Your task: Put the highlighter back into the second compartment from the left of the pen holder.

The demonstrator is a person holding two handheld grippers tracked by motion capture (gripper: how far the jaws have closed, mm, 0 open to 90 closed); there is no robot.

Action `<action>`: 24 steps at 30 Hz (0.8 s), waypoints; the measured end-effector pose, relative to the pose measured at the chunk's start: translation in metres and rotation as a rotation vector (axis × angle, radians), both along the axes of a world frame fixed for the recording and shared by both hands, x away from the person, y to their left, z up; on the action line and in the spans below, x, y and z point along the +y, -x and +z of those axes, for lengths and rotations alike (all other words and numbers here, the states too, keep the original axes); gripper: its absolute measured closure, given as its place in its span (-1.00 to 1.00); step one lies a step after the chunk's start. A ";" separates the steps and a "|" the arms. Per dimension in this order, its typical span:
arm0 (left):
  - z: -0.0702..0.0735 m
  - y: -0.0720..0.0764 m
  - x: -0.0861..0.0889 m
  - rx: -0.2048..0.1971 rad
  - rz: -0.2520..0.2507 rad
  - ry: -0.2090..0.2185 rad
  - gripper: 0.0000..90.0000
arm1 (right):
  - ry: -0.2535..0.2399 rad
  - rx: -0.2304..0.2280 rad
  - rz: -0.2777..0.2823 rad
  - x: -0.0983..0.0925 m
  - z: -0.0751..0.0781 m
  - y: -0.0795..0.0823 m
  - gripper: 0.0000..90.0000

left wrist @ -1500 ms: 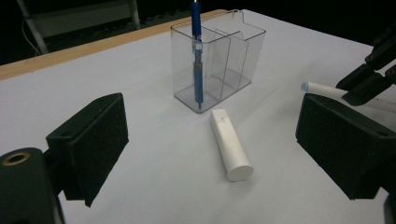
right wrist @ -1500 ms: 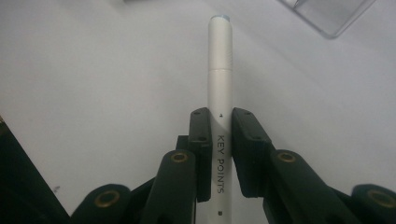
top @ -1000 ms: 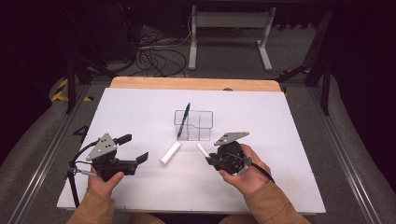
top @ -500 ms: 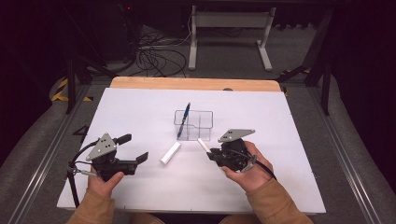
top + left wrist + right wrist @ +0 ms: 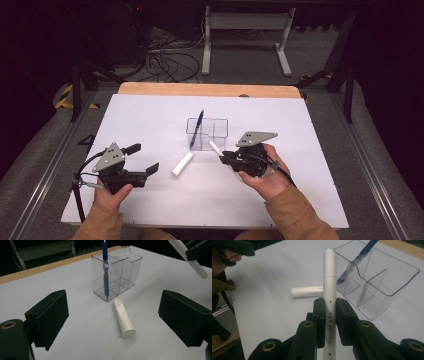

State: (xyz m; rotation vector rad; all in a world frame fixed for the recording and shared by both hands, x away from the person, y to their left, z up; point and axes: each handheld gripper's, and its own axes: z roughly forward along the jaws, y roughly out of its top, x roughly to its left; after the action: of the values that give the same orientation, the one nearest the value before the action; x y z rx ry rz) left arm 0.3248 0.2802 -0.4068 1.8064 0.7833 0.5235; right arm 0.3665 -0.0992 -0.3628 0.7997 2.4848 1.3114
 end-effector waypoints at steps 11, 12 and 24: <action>0.000 0.000 0.001 0.000 -0.001 0.002 -0.77 | -0.091 -0.015 -0.053 0.001 0.012 -0.008 0.75; 0.000 0.000 0.001 0.000 -0.001 0.002 -0.77 | -0.105 -0.012 -0.060 0.001 0.013 -0.008 0.75; 0.000 -0.001 0.000 -0.001 -0.003 0.001 -0.77 | -0.174 -0.072 -0.101 0.002 0.021 -0.023 0.75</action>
State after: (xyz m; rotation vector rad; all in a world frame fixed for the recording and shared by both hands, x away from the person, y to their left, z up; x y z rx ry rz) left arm 0.3254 0.2806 -0.4073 1.8060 0.7802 0.5214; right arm 0.3897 -0.0971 -0.3415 0.8866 2.2680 1.5068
